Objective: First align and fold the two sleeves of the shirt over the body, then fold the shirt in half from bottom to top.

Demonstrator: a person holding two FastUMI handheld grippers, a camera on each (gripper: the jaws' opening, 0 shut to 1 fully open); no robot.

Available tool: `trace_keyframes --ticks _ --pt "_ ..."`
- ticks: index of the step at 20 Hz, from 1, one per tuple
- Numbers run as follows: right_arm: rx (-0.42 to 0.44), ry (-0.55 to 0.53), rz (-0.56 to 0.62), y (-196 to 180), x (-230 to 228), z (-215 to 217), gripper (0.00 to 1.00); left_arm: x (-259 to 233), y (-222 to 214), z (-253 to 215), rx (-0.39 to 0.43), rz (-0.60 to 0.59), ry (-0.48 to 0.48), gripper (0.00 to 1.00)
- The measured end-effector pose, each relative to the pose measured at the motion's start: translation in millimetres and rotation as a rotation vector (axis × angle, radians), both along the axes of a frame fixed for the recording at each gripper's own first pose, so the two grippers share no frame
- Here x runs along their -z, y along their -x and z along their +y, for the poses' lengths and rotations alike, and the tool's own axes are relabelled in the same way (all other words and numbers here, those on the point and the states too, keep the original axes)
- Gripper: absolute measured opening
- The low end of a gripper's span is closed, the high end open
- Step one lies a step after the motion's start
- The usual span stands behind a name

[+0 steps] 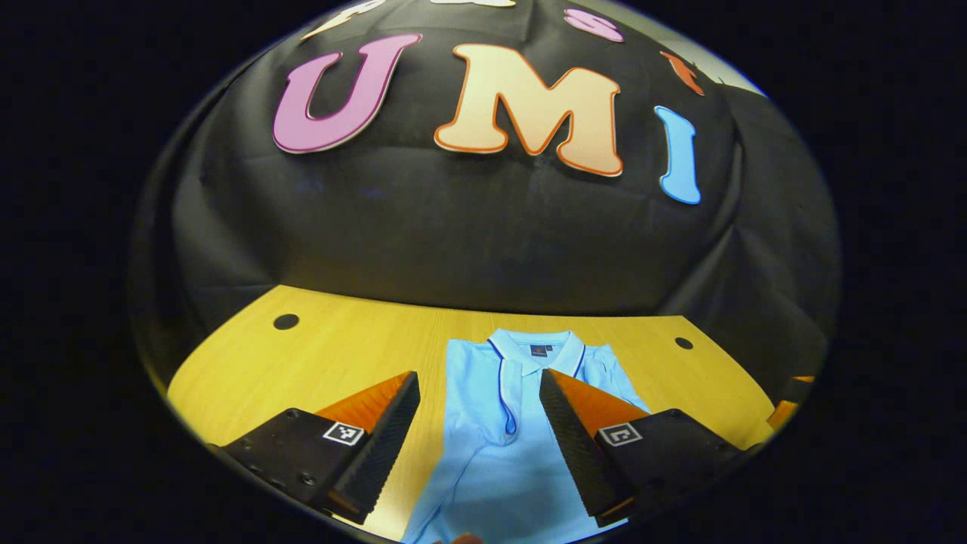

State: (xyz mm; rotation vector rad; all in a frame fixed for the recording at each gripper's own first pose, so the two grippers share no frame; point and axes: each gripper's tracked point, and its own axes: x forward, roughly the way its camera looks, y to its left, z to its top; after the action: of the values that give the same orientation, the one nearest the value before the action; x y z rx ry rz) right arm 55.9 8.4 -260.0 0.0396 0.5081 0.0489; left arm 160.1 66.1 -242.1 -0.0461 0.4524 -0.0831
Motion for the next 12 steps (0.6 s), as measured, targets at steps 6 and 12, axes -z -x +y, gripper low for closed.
trace_keyframes --ticks 6,12 --pt "-0.014 0.009 0.001 55.6 -2.4 1.8 0.98 -21.7 104.2 17.6 0.023 -0.003 -0.036 0.96" --pt "-0.036 0.046 0.049 120.0 20.0 -0.9 0.98 12.1 205.0 29.7 0.037 0.096 -0.071 0.96"
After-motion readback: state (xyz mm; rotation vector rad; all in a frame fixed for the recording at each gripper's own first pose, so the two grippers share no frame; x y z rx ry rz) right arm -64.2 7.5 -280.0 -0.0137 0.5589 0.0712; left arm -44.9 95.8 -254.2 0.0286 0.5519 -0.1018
